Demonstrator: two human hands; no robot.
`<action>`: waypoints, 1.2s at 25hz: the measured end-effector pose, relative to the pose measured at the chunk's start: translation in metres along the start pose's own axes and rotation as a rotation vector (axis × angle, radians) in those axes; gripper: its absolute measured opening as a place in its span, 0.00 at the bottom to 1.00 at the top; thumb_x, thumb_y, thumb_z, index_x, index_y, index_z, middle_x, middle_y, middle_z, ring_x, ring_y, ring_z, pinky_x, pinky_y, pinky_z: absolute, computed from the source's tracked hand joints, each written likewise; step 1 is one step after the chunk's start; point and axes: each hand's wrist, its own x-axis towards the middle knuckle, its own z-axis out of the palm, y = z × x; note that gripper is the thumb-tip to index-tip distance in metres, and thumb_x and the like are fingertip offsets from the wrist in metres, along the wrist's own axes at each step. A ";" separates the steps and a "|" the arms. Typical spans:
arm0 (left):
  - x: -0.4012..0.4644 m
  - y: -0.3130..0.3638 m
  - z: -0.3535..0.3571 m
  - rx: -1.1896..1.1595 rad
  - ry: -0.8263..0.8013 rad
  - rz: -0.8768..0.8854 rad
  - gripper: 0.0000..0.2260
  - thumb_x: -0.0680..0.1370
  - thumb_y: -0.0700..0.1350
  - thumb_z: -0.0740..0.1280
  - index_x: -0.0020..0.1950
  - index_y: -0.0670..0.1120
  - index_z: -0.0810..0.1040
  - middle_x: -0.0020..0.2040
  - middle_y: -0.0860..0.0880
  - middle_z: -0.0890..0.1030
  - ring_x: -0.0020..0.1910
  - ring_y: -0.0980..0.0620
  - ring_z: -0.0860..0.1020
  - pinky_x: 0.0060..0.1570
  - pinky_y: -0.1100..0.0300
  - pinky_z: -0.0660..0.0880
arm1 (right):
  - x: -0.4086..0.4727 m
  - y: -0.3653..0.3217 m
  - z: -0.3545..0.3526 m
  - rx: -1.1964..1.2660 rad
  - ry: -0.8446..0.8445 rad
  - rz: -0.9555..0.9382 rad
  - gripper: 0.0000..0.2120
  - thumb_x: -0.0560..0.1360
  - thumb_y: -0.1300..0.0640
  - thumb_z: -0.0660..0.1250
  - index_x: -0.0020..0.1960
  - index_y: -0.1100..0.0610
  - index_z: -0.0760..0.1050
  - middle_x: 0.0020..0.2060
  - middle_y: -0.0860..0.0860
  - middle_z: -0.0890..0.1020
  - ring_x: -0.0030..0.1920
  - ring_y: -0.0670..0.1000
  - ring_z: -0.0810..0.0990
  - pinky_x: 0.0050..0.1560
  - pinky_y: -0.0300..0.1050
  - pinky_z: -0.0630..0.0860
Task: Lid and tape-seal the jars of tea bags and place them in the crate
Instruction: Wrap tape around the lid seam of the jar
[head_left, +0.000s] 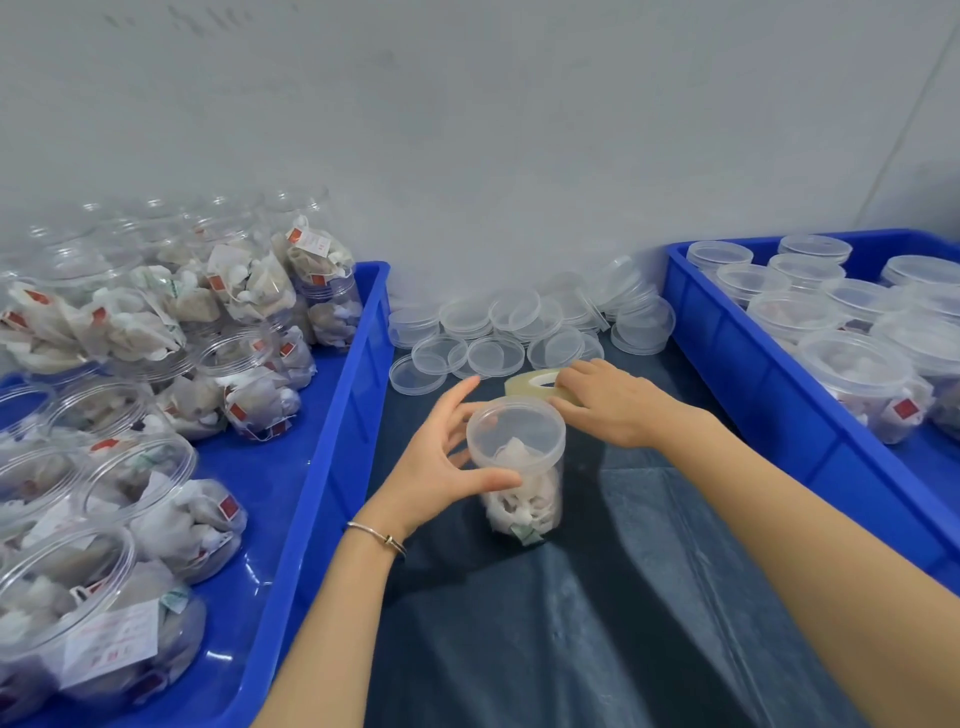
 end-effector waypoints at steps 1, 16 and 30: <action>-0.003 0.000 -0.001 -0.020 0.016 -0.008 0.35 0.67 0.35 0.75 0.69 0.52 0.64 0.63 0.57 0.75 0.65 0.60 0.73 0.58 0.67 0.73 | 0.000 0.000 0.000 0.002 -0.011 0.000 0.20 0.80 0.42 0.50 0.56 0.56 0.70 0.56 0.50 0.72 0.57 0.50 0.66 0.58 0.60 0.70; 0.001 0.006 0.058 0.235 0.478 0.184 0.27 0.62 0.43 0.80 0.58 0.46 0.75 0.58 0.52 0.75 0.55 0.65 0.73 0.55 0.74 0.67 | -0.012 0.012 -0.005 -0.187 0.014 -0.025 0.22 0.80 0.40 0.45 0.52 0.55 0.70 0.48 0.47 0.72 0.57 0.51 0.72 0.68 0.65 0.55; 0.014 0.007 0.001 0.188 0.071 0.105 0.27 0.62 0.38 0.81 0.55 0.49 0.72 0.56 0.62 0.79 0.56 0.62 0.76 0.54 0.67 0.74 | -0.029 0.056 -0.015 -0.184 0.007 -0.259 0.23 0.71 0.36 0.40 0.50 0.44 0.69 0.45 0.39 0.73 0.52 0.37 0.68 0.73 0.63 0.39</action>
